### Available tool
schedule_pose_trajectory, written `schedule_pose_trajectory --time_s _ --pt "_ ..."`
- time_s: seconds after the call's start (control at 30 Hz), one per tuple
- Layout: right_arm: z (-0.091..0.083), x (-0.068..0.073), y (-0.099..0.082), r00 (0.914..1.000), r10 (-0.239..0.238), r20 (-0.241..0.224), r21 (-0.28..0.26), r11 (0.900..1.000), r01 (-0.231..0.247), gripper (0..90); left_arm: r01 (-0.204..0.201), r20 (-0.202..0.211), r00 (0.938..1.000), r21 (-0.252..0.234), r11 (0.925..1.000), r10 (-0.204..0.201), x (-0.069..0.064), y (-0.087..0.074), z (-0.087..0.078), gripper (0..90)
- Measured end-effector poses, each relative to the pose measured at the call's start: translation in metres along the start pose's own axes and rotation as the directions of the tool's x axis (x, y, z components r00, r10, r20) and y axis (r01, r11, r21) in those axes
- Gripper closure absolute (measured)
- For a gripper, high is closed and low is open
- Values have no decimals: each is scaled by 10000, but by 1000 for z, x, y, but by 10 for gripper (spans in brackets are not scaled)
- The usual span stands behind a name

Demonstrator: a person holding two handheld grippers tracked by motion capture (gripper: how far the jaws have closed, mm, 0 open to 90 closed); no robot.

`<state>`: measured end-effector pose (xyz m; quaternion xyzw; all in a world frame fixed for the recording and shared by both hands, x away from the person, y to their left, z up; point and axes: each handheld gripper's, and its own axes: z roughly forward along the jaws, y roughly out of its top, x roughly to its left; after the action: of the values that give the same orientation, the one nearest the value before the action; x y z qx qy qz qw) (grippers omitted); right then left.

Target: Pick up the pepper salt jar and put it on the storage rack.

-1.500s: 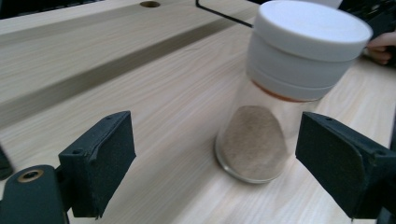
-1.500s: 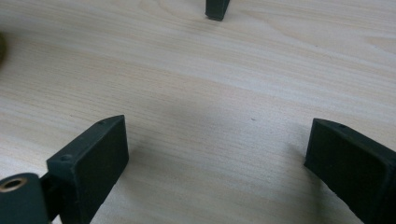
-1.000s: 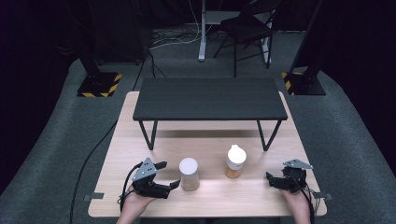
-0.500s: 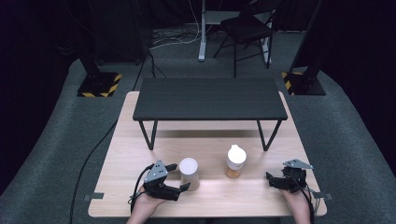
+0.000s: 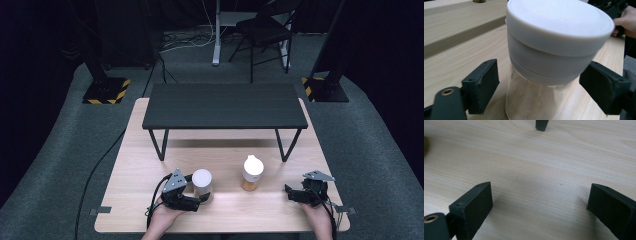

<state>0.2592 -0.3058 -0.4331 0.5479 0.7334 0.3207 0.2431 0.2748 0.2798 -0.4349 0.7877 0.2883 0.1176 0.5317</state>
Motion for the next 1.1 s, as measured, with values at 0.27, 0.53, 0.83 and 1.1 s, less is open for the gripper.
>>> schedule_pose_trajectory --time_s 0.27,0.53,0.83,1.1 --pt "0 0 0 10000 -1 -2 -1 10000 1 47 -142 -27 9999 -133 9998 142 -1 6 7 231" --pt "0 0 0 10000 -4 -11 5 10000 4 47 -331 115 9994 -118 9994 333 -1 12 12 315" --pt "0 0 0 10000 -18 -8 4 10000 18 47 -507 -89 9987 31 9987 507 -4 17 10 331" --pt "0 0 0 10000 -19 -10 3 10000 19 47 -360 -141 9993 -31 9993 359 -3 18 8 333"
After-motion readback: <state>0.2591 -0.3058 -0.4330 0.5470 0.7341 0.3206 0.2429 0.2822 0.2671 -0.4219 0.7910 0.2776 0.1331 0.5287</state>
